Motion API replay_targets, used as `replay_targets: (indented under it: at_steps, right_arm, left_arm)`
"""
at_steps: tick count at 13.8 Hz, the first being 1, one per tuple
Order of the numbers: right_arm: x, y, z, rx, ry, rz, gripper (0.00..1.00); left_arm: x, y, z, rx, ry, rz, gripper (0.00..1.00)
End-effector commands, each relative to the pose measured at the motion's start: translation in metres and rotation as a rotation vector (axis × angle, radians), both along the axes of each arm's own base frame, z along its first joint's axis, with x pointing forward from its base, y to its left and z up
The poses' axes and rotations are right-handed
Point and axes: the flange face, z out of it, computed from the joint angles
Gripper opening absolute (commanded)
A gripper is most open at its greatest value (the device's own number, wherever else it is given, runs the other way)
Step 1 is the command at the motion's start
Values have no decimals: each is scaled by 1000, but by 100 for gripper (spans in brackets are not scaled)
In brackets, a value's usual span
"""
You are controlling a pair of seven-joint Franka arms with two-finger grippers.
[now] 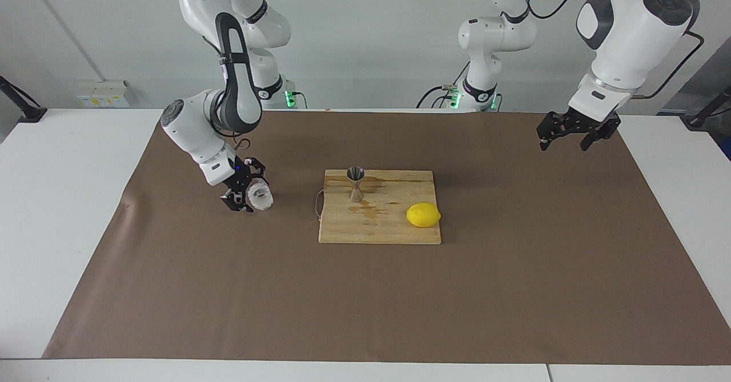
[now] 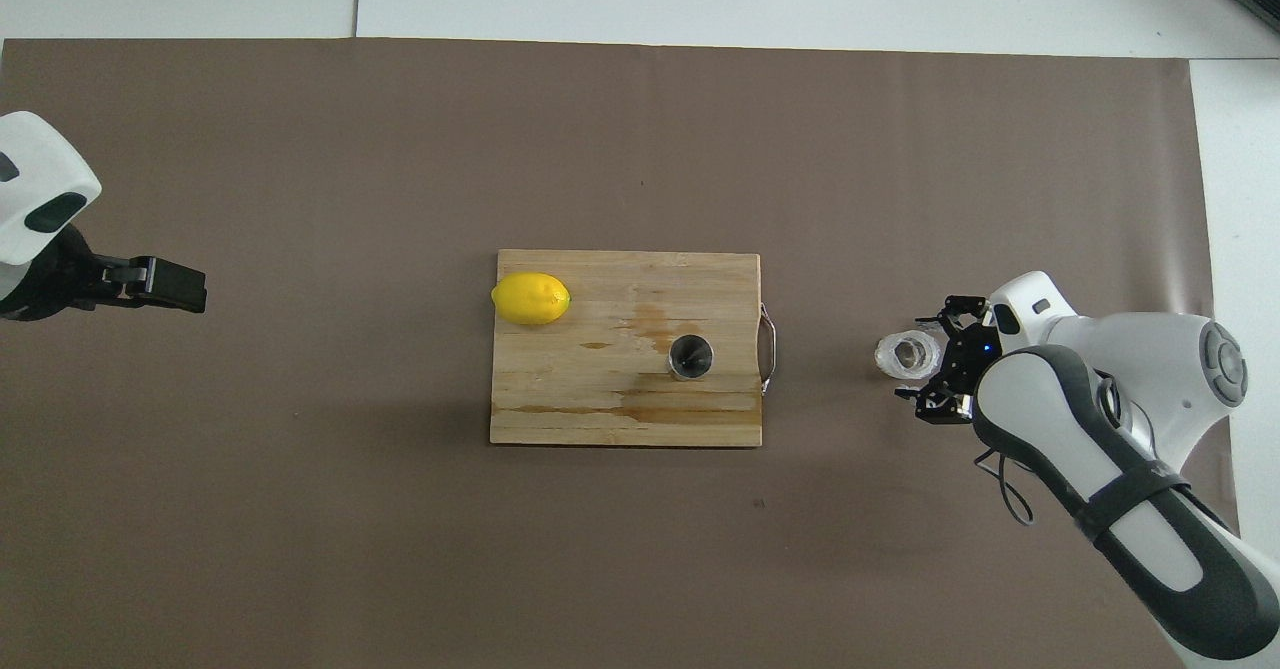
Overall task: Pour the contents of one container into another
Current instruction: 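Close the right gripper around the small white cup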
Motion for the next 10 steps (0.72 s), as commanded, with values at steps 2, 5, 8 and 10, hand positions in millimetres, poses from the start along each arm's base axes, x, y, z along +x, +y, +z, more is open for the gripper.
replay_targets:
  at_steps: [2, 5, 8, 10]
  right_arm:
    - [-4, -3, -8, 10, -7, 0, 100]
    - [-4, -3, -9, 12, -4, 0, 74]
    - [-4, -3, -8, 13, -4, 1, 44]
    - [-3, -2, -8, 14, -5, 1, 21]
  left_arm:
    - [8, 14, 13, 9, 18, -2, 100]
    - [3, 9, 1, 11, 31, -4, 100]
    - [4, 6, 7, 10, 12, -13, 100]
    - [7, 1, 19, -9, 2, -10, 100]
